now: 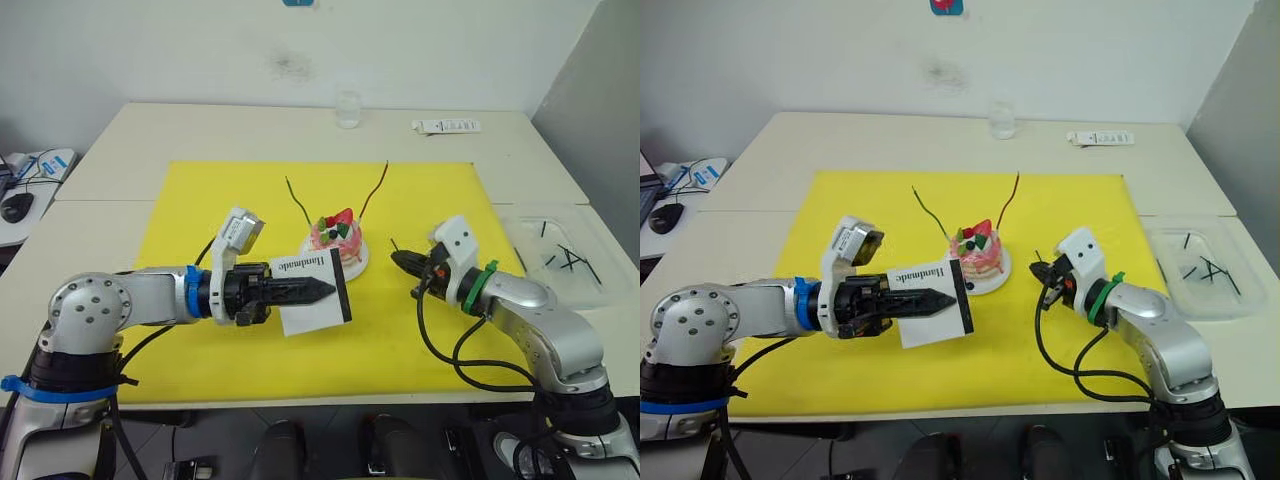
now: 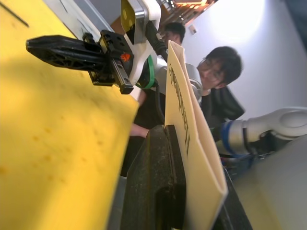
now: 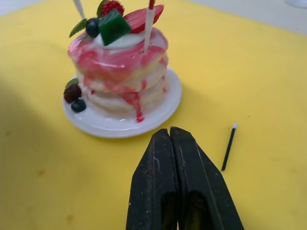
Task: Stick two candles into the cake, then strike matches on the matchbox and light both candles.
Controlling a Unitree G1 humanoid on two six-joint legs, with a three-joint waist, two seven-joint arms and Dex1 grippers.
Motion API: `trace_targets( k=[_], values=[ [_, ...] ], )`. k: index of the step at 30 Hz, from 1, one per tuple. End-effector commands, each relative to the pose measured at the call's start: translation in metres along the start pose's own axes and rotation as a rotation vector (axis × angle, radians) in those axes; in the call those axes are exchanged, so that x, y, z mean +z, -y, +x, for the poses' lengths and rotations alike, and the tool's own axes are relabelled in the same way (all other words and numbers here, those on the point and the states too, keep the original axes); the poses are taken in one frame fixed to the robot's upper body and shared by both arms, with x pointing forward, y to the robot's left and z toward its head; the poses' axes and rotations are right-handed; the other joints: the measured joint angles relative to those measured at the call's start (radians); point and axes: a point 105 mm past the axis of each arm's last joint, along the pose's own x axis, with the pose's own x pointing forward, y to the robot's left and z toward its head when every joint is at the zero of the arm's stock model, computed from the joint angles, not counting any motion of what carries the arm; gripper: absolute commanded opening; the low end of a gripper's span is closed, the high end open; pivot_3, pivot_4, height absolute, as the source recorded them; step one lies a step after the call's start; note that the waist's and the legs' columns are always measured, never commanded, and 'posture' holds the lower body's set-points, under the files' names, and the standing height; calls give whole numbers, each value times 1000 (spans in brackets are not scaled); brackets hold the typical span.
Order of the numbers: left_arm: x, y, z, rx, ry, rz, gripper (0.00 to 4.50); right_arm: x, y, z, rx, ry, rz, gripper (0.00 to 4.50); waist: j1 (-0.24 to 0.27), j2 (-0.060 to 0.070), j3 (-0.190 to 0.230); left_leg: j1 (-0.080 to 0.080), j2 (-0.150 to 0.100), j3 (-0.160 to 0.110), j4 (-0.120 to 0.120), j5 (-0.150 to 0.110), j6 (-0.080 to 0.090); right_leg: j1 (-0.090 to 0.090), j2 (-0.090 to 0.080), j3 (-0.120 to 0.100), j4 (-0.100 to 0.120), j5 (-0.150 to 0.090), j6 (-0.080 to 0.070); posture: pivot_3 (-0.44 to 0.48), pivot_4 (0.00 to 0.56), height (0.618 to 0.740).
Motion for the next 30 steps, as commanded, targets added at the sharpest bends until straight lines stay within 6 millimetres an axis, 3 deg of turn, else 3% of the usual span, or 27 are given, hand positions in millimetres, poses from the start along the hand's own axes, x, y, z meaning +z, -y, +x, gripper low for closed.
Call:
trace_targets(
  k=[1,10,15,18,22,30],
  values=[
    [12,5,1,4,56,103,35,11,12,0,-68,57,-52,0,0,0,0,0,0,0,0,0,0,0,0,0,0,0,0,0,150,740],
    [8,1,4,79,127,131,35,-3,33,21,-199,54,-49,0,-4,0,0,0,2,0,-1,0,0,0,1,0,0,0,0,0,150,740],
    [6,4,6,91,151,128,35,-8,33,35,-220,55,-14,0,-5,0,0,0,2,0,0,0,0,0,2,1,1,0,0,0,150,740],
    [6,4,4,103,158,127,0,-6,33,38,-243,69,-3,573,-5,0,0,0,2,0,0,0,0,0,2,1,1,0,0,0,150,740],
    [6,4,2,120,166,127,0,-13,31,42,-268,47,20,1952,-5,0,0,0,2,0,0,0,0,0,2,1,1,0,0,0,150,740],
    [5,5,3,125,165,123,0,-27,30,53,-291,13,55,1952,-6,0,0,1,2,0,0,0,0,0,2,1,2,0,0,0,150,740]
  ],
)
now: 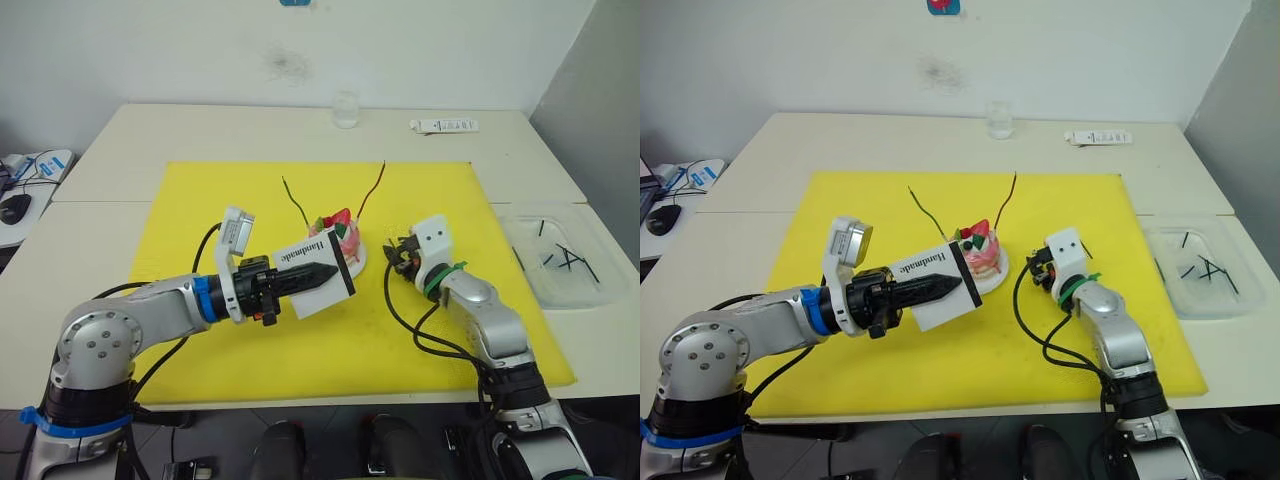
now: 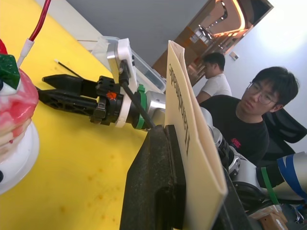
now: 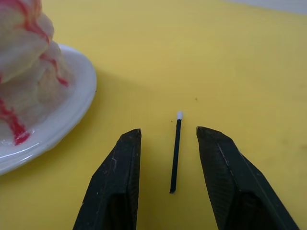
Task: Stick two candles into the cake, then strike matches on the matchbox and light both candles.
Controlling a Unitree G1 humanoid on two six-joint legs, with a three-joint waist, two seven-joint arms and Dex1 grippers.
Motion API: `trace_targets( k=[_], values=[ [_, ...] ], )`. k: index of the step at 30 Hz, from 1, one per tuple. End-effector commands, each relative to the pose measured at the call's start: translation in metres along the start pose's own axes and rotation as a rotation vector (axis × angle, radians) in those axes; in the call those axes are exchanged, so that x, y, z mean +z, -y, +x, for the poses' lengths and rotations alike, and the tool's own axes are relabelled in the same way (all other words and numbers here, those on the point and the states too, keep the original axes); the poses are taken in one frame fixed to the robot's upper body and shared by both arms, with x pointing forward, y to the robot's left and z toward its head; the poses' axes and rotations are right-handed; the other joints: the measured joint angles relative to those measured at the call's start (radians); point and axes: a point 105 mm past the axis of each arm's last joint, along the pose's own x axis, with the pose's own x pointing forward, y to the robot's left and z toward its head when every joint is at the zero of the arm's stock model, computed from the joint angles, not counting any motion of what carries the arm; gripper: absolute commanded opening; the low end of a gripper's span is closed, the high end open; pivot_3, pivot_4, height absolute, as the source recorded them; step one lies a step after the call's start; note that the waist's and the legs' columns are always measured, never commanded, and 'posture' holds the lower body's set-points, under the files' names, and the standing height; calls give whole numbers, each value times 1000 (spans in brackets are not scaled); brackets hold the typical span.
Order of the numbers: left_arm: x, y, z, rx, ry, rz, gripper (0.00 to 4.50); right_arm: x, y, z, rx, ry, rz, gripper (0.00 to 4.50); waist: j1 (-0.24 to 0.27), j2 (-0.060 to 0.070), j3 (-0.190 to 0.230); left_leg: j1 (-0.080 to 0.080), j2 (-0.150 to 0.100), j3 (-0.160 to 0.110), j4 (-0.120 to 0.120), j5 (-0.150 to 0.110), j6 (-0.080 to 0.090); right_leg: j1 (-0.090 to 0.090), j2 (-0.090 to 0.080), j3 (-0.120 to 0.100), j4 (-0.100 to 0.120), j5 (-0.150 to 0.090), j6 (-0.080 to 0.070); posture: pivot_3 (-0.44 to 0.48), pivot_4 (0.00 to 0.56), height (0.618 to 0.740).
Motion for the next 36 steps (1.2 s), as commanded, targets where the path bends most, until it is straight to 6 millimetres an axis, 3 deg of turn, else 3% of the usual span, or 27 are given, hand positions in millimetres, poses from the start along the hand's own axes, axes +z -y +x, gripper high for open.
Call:
trace_targets(
  k=[1,12,15,19,31,36],
  values=[
    [8,9,-1,-21,24,44,0,11,6,4,-29,44,-12,1952,0,0,0,0,0,0,0,0,0,0,0,0,0,0,0,0,150,740],
    [10,9,-1,-7,33,50,0,6,13,8,-68,41,66,1952,-2,0,0,0,0,0,0,0,0,0,0,0,0,0,0,0,150,740],
    [10,8,-3,1,33,52,0,3,11,7,-64,35,66,1359,-3,0,0,0,0,0,0,0,0,0,0,0,1,0,0,0,150,740],
    [10,8,-4,6,33,55,0,0,7,6,-50,23,71,8,-6,0,0,1,0,0,0,0,0,1,0,0,1,0,0,0,150,740],
    [10,8,-1,5,41,55,0,3,14,-1,-57,41,78,8,-7,0,0,0,0,0,0,0,0,1,0,0,0,0,0,0,150,740],
    [10,7,1,-1,37,47,0,16,6,-11,84,57,53,8,-7,0,0,0,0,0,0,0,0,1,0,0,0,0,0,0,150,740]
  ],
)
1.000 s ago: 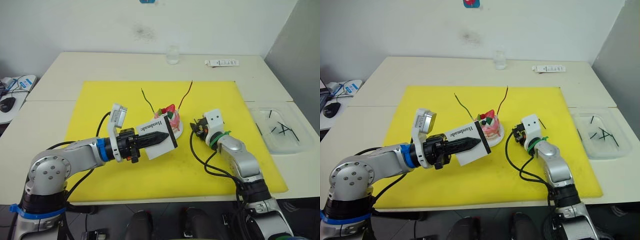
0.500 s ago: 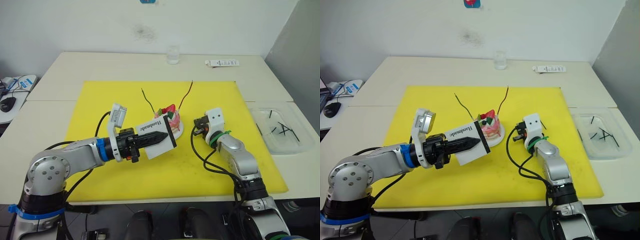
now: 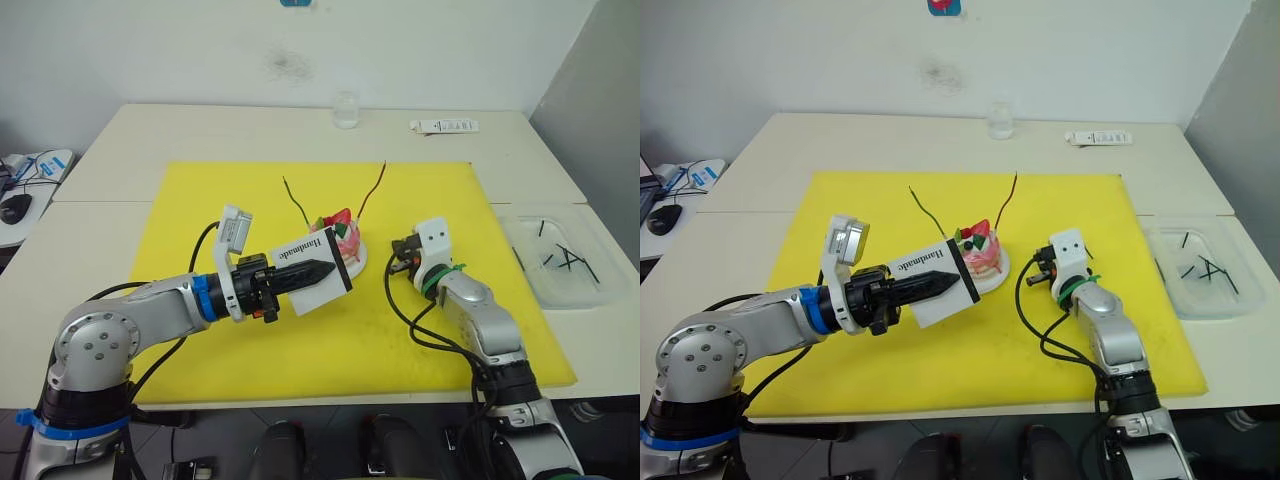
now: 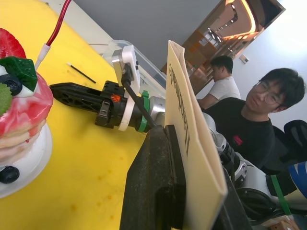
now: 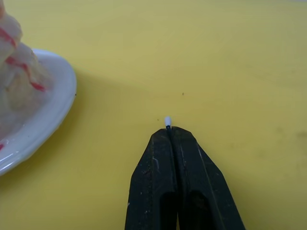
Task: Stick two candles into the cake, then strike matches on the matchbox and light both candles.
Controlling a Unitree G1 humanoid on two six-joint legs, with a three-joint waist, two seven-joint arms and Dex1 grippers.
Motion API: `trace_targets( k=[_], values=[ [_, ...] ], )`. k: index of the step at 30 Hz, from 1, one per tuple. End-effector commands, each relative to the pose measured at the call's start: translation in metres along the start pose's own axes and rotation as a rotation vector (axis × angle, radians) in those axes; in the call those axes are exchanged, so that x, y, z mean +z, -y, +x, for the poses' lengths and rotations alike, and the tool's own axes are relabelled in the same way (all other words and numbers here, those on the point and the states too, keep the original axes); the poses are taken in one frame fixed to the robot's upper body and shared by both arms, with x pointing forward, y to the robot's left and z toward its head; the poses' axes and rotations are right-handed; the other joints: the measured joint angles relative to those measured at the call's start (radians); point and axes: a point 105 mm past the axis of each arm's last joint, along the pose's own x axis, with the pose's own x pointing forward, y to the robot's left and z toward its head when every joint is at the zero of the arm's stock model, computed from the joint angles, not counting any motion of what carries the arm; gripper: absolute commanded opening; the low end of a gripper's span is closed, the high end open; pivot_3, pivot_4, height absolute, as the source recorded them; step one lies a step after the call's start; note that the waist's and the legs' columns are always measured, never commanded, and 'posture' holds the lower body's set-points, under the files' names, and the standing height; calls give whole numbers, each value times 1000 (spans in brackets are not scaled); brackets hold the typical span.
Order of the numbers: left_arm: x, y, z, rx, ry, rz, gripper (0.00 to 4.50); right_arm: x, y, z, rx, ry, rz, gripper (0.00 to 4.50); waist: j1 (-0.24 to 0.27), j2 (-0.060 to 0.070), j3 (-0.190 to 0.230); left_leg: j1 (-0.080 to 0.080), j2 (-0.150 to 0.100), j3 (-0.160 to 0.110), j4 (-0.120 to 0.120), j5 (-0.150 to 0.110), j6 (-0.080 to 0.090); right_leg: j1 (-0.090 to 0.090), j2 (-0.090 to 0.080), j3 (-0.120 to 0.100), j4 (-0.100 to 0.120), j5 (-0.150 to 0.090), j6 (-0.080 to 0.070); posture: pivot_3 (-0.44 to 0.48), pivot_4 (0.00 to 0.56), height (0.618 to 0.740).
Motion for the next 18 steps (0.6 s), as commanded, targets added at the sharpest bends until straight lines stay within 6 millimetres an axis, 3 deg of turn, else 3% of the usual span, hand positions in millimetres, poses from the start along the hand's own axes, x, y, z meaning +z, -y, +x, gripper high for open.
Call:
trace_targets(
  k=[1,8,12,18],
  values=[
    [6,10,1,-50,15,21,0,23,-8,-18,167,45,-36,8,0,0,0,0,0,0,0,0,0,0,0,0,0,0,0,0,150,740],
    [2,10,-5,-138,-122,-20,0,64,-15,-103,728,-13,-340,8,8,3,2,0,-1,0,0,0,0,0,2,-1,-1,0,0,0,150,740],
    [12,4,-2,-169,-164,0,0,100,-36,-113,849,36,-413,8,-5,2,3,2,-1,0,0,0,0,0,5,-1,0,1,-1,0,150,740],
    [25,-3,7,-179,-157,18,0,105,-55,-108,847,61,-521,8,-6,2,3,0,1,-3,0,0,0,0,10,-2,0,0,-2,0,150,740]
  ],
)
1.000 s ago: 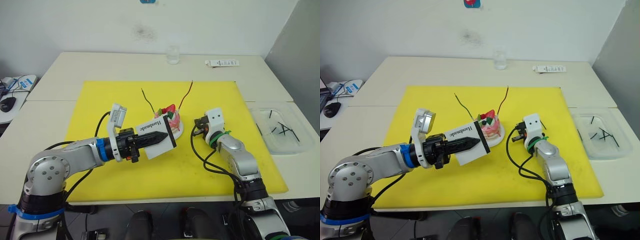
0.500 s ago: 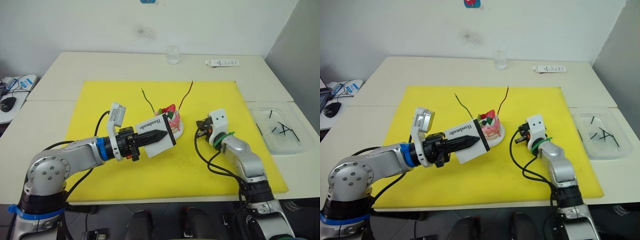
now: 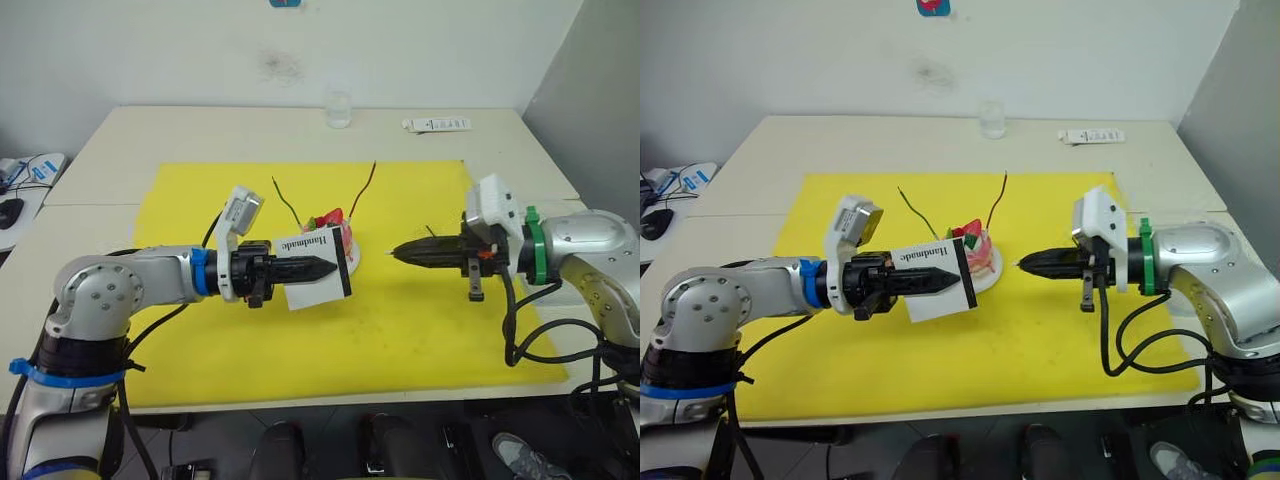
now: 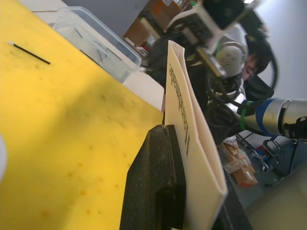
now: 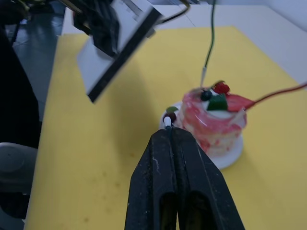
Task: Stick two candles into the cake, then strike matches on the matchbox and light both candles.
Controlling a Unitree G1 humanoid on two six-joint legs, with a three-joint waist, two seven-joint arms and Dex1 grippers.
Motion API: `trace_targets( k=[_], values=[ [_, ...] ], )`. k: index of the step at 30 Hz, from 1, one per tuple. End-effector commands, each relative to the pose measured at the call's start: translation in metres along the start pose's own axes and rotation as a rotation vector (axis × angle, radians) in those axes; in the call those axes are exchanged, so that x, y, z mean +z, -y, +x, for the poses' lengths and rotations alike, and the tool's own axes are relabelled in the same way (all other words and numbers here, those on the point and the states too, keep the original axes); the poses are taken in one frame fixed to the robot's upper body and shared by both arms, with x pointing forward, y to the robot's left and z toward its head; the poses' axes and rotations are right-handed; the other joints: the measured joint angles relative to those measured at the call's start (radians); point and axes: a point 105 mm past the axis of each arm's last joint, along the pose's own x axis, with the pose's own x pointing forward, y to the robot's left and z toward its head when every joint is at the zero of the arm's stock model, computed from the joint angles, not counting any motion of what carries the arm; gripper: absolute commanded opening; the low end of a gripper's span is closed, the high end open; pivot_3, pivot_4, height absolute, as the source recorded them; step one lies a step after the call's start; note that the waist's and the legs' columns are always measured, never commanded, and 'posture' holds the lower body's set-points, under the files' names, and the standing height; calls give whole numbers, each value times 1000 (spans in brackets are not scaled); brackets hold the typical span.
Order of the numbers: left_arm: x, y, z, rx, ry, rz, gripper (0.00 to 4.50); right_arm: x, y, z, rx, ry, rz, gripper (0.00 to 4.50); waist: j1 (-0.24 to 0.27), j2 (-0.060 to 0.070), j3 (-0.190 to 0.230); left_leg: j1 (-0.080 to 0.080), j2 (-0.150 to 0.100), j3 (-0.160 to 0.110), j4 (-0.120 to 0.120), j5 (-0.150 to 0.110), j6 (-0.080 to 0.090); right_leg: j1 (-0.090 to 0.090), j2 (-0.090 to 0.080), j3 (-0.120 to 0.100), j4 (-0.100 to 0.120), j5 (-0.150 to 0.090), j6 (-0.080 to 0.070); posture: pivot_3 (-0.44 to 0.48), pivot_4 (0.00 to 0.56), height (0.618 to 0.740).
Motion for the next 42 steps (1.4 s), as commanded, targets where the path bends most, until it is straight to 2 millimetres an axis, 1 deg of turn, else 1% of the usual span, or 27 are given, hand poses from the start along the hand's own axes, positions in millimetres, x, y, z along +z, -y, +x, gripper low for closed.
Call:
trace_targets(
  k=[1,7,14,18,20,23,32,42],
  values=[
    [8,1,1,-17,7,30,0,8,0,2,-29,-6,-73,8,0,0,0,-1,0,1,0,0,0,-1,0,1,0,0,0,0,150,740],
    [10,-3,2,-15,5,35,0,16,4,11,-77,17,-107,8,-1,0,0,-1,0,3,0,0,0,-1,-8,2,0,-1,2,0,150,740],
    [11,-7,3,-8,15,27,0,32,-7,18,-28,73,-168,8,-2,0,0,-1,0,2,0,0,0,-1,-8,1,1,-1,2,0,150,740],
    [10,-6,3,-14,11,28,0,38,-2,25,-61,84,-193,8,-3,0,0,0,0,2,0,0,0,-1,-8,1,1,-1,2,0,150,740],
    [10,-6,4,-19,9,30,0,37,4,28,-88,70,-213,8,-3,0,0,0,0,2,0,0,0,-1,-8,1,2,-1,2,0,150,740],
    [10,-5,4,-23,9,33,0,35,7,30,-95,52,-245,8,-3,0,0,-1,0,3,1,0,0,-1,-8,1,2,-1,2,0,150,740],
    [10,-4,5,-29,8,37,0,36,6,35,-84,64,-264,8,-3,0,0,-1,0,2,1,0,0,-1,-8,1,2,-1,2,0,150,740],
    [9,-10,-3,5,17,24,0,37,6,28,-86,57,-271,8,-3,0,0,-1,0,2,2,0,0,0,-8,1,2,-1,2,0,150,740]
  ],
)
